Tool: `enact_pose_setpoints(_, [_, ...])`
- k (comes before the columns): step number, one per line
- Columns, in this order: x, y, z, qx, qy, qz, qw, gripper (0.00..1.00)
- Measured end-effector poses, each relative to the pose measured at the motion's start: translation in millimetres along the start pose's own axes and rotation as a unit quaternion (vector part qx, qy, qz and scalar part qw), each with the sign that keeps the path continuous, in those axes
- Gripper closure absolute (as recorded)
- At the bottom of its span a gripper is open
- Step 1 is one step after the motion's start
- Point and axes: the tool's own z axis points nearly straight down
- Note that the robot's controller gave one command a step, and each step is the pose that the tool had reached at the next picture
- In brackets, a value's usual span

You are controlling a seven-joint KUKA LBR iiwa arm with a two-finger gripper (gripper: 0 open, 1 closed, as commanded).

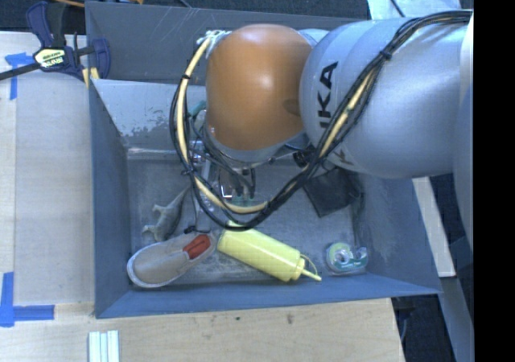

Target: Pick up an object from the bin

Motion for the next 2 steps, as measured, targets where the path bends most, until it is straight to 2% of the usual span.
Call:
enact_pose_setpoints(1, [-1.7, -0.9, -4.8, -0.001, -0.0042, 0.002, 1.0000, 0.00])
enact_pose_setpoints(2, [-1.6, -0.8, -4.2, -0.001, -0.0043, 0.001, 1.0000, 0.00])
